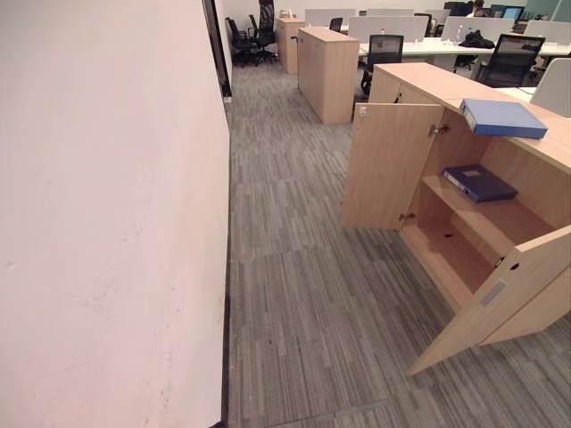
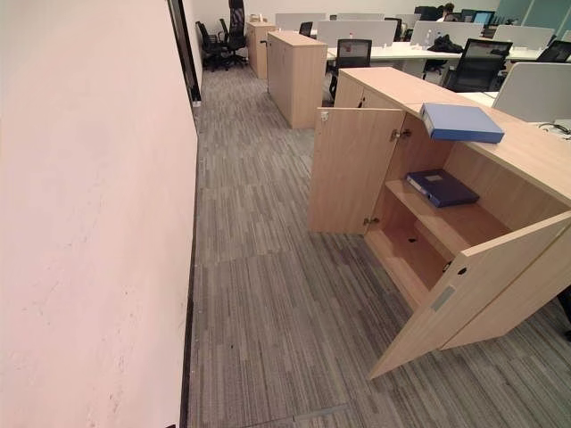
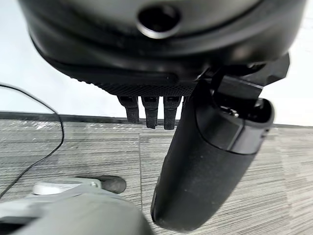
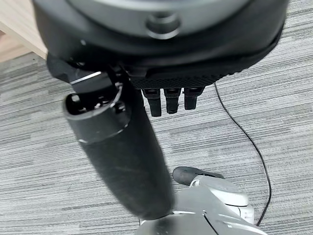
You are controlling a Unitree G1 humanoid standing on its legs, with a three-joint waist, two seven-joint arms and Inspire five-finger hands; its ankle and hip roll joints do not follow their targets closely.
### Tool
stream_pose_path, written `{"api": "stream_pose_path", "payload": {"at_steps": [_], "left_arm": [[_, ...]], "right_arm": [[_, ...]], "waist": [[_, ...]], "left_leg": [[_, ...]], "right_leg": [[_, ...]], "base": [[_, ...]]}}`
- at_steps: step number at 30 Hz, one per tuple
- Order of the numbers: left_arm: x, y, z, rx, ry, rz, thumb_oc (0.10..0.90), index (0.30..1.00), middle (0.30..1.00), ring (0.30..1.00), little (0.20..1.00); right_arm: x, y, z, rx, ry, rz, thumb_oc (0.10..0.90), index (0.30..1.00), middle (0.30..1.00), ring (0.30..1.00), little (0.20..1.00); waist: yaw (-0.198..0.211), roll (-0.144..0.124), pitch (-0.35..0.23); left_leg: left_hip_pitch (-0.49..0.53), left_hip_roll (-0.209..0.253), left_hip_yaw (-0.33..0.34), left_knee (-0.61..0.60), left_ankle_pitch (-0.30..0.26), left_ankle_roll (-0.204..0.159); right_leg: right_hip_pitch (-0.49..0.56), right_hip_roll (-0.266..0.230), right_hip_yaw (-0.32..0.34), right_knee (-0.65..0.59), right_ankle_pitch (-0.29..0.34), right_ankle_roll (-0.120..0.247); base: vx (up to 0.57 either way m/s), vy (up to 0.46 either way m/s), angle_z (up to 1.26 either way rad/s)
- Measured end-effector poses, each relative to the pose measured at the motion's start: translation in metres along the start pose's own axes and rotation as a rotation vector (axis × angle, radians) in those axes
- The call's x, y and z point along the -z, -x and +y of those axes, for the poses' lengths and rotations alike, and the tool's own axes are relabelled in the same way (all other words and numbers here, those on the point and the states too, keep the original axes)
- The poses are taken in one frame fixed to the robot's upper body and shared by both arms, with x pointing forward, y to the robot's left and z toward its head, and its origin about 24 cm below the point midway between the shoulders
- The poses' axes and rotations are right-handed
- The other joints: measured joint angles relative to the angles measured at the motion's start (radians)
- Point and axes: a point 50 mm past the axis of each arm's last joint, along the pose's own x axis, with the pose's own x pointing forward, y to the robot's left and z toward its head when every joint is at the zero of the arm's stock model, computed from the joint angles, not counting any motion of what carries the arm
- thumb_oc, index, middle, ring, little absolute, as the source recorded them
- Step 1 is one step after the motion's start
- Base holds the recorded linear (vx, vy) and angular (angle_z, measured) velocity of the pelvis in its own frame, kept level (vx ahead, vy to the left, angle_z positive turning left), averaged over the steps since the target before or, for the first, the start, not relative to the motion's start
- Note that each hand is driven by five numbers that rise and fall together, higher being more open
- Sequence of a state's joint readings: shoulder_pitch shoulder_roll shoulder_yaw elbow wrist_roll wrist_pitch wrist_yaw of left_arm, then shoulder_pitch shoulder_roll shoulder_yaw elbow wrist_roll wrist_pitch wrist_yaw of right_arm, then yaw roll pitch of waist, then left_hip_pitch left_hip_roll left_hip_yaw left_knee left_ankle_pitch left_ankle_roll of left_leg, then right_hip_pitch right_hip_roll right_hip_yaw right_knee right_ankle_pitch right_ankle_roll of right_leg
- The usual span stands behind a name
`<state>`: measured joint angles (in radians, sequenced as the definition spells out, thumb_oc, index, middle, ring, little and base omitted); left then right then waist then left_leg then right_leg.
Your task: Put the empty folder in the office cabinet
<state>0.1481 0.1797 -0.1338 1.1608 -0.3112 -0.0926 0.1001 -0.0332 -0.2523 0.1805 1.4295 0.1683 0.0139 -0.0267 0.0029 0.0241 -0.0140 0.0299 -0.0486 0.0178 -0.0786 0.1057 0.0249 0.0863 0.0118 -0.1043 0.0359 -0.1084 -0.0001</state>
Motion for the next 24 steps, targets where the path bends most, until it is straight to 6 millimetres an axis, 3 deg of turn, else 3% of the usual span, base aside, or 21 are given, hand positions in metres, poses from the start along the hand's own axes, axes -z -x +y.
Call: {"api": "stream_pose_path", "payload": {"at_steps": [9, 13, 16, 24], "left_arm": [[0.009, 0.0, 0.0, 0.026, 0.042, 0.055, 0.8, 0.9, 0.9, 0.9, 0.9], [0.009, -0.002, -0.006, 0.055, -0.022, 0.082, 0.8, 0.9, 0.9, 0.9, 0.9], [0.009, -0.002, 0.005, 0.042, -0.022, 0.107, 0.8, 0.9, 0.9, 0.9, 0.9], [0.006, -0.003, 0.006, 0.063, -0.066, 0.102, 0.8, 0.9, 0.9, 0.9, 0.9]], "right_arm": [[0.014, 0.001, -0.005, 0.012, 0.009, 0.05, 0.8, 0.9, 0.9, 0.9, 0.9], [0.022, 0.002, -0.012, 0.021, 0.018, 0.081, 0.8, 0.9, 0.9, 0.9, 0.9], [0.004, 0.004, -0.05, 0.074, 0.03, 0.01, 0.8, 0.9, 0.9, 0.9, 0.9], [0.013, 0.003, -0.044, 0.045, 0.042, 0.038, 0.8, 0.9, 0.9, 0.9, 0.9]], "waist": [[-0.029, 0.009, 0.01], [-0.031, 0.024, 0.011], [-0.055, 0.023, 0.012], [-0.055, 0.015, 0.02]], "left_leg": [[0.011, 0.005, 0.005, -0.001, -0.01, -0.005], [0.017, 0.011, 0.015, -0.001, -0.025, -0.016], [0.022, 0.014, 0.037, -0.001, -0.028, -0.014], [0.021, 0.016, 0.051, -0.001, -0.03, -0.008]], "right_leg": [[0.019, 0.006, 0.005, -0.021, 0.001, 0.0], [0.019, 0.011, 0.015, -0.02, 0.001, -0.001], [0.011, 0.012, 0.038, -0.01, -0.001, -0.005], [0.01, 0.013, 0.05, -0.017, -0.002, -0.006]], "base": [[0.0, 0.002, -0.02], [0.01, 0.003, -0.1], [-0.04, 0.004, -0.24], [-0.02, 0.006, -0.06]]}}
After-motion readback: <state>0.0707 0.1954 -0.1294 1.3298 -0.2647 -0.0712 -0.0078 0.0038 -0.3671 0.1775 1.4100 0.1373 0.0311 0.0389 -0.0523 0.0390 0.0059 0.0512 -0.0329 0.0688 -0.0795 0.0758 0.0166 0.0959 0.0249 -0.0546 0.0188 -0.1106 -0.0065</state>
